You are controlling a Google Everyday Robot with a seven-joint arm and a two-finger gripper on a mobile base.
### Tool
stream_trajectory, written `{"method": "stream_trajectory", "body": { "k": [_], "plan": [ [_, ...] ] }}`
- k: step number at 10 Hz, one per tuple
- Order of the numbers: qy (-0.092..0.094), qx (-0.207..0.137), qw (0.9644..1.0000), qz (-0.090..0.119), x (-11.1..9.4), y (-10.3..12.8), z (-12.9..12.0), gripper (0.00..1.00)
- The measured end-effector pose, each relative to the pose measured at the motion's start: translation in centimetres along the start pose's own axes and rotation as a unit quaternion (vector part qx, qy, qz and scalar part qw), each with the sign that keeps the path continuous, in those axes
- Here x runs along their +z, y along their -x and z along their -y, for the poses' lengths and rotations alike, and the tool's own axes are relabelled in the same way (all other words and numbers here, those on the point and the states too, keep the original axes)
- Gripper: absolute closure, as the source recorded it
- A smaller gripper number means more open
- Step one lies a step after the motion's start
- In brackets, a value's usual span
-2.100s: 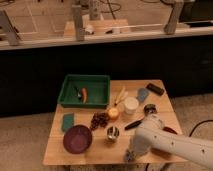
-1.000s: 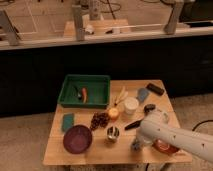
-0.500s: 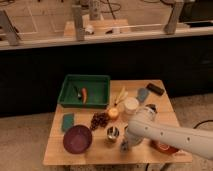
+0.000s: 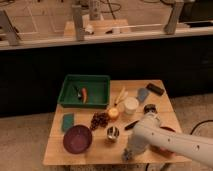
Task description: Wipe table surface with towel
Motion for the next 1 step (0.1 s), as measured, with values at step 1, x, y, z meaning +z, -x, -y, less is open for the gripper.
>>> {"method": "stream_trajectory", "body": {
  "k": [1],
  "plan": [
    [0.0, -0.003, 1.0, 0.002, -0.09, -0.35, -0.33, 1.0]
  ]
}}
